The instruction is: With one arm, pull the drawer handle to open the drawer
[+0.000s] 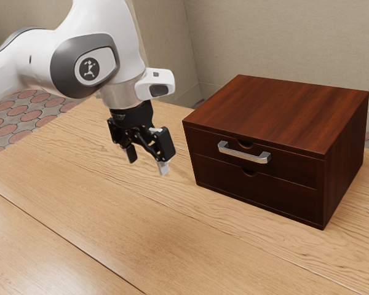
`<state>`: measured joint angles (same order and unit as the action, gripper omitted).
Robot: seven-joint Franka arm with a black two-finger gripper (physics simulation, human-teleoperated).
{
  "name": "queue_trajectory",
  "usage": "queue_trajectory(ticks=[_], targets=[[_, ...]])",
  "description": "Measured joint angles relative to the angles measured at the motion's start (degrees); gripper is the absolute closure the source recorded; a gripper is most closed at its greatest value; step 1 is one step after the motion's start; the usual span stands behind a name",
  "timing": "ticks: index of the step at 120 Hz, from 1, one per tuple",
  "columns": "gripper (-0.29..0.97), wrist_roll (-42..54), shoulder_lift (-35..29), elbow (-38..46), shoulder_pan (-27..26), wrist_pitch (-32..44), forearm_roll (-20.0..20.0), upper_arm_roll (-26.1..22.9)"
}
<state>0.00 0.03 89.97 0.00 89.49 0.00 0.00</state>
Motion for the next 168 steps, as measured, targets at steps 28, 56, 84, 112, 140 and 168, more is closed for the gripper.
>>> queue_trajectory(ticks=[28, 56, 84, 112, 140, 168], targets=[[0.00, 3.5, 6.2, -21.9, 4.8, -8.1, -2.1, 4.3], [0.00, 23.6, 10.4, -23.5, 2.7, -1.4, -2.0, -2.2], [0.00, 44.2, 12.1, -20.2, 0.1, 1.1, -2.0, -2.4], [0.00, 60.3, 11.6, -9.9, -5.4, 7.2, -4.8, -0.6], [0.00, 72.2, 11.5, -7.4, -9.0, 14.2, -5.2, 1.6], [0.00, 80.5, 11.7, -5.7, -9.5, 19.3, -5.2, 2.1]])
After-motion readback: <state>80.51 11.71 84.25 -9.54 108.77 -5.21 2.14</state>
